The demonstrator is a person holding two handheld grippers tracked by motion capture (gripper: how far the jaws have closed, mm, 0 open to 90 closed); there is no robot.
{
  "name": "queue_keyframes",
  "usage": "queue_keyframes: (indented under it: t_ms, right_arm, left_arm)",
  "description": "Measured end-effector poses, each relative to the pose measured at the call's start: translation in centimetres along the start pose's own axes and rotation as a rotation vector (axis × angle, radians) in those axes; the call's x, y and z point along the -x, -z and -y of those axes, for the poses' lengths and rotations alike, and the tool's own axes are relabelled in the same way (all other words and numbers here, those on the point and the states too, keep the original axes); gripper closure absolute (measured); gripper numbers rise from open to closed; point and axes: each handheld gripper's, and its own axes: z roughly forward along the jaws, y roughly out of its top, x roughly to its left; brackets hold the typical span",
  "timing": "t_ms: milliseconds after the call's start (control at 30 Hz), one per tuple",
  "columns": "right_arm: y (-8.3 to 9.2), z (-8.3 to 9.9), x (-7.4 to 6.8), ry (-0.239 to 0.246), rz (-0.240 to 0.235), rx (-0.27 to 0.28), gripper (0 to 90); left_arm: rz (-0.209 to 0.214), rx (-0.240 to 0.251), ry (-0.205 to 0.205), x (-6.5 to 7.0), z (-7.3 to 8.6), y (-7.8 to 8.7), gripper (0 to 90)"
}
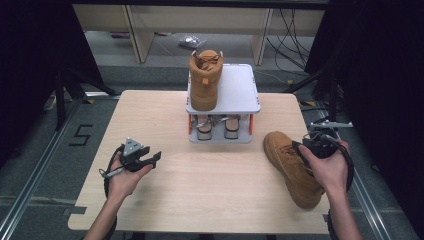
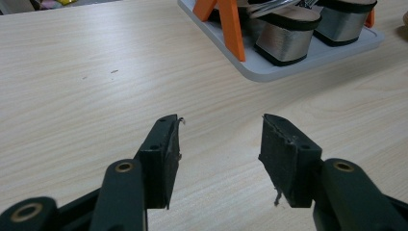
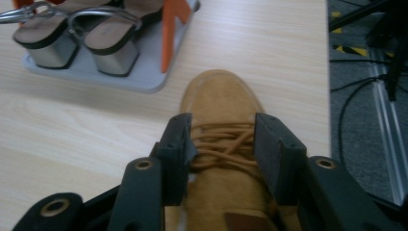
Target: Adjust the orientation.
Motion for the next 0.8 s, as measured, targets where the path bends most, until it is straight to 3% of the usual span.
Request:
queue_keyframes:
  t_ms: [33,100,200,267,400,433,500,533,600,633,667,800]
  right_arm:
    - [0.2,0.0,0.2,-0.010,0.012,-0.008,58.2]
    - [0.4,0.1,1.7,0.030,0.032,0.003,57.7]
    - [0.6,0.2,2.5,-0.001,0.044,0.001,56.8]
    - [0.7,0.4,3.4,0.025,0.065,-0.001,56.0]
    - [0.8,0.6,3.8,-0.017,0.080,-0.022,54.9]
    - [0.7,0.7,4.3,0.013,0.093,-0.022,54.4]
    - [0.6,0.8,4.5,-0.033,0.094,-0.058,54.2]
    - [0.3,1.0,5.1,0.021,0.100,-0.052,54.2]
    - [0.2,1.3,5.3,0.025,0.099,-0.072,54.2]
    - [0.2,1.3,4.9,-0.047,0.099,-0.110,54.3]
    - [0.0,1.4,5.3,0.006,0.097,-0.102,54.6]
    - [-0.4,1.8,5.2,-0.025,0.085,-0.152,58.8]
  left_arm:
    - [0.004,-0.004,-0.006,0.0,0.0,0.0,48.1]
    - [0.003,-0.006,-0.006,0.0,0.1,-0.1,48.0]
    - [0.005,-0.006,-0.007,0.1,0.2,-0.1,48.0]
    - [0.004,-0.007,-0.007,0.1,0.2,-0.1,48.0]
    - [0.004,-0.012,-0.007,0.1,0.2,-0.1,48.0]
    - [0.004,-0.012,-0.004,0.1,0.3,-0.1,47.9]
    - [0.006,-0.012,-0.003,0.2,0.4,-0.2,47.9]
    - [0.008,-0.017,-0.006,0.1,0.4,-0.1,47.9]
    - [0.005,-0.015,-0.006,0.2,0.4,-0.2,47.9]
    - [0.005,-0.018,-0.009,0.2,0.4,-0.2,47.8]
    - [0.002,-0.022,-0.008,0.2,0.4,-0.2,47.8]
    - [0.006,-0.025,-0.014,0.3,0.5,-0.2,47.8]
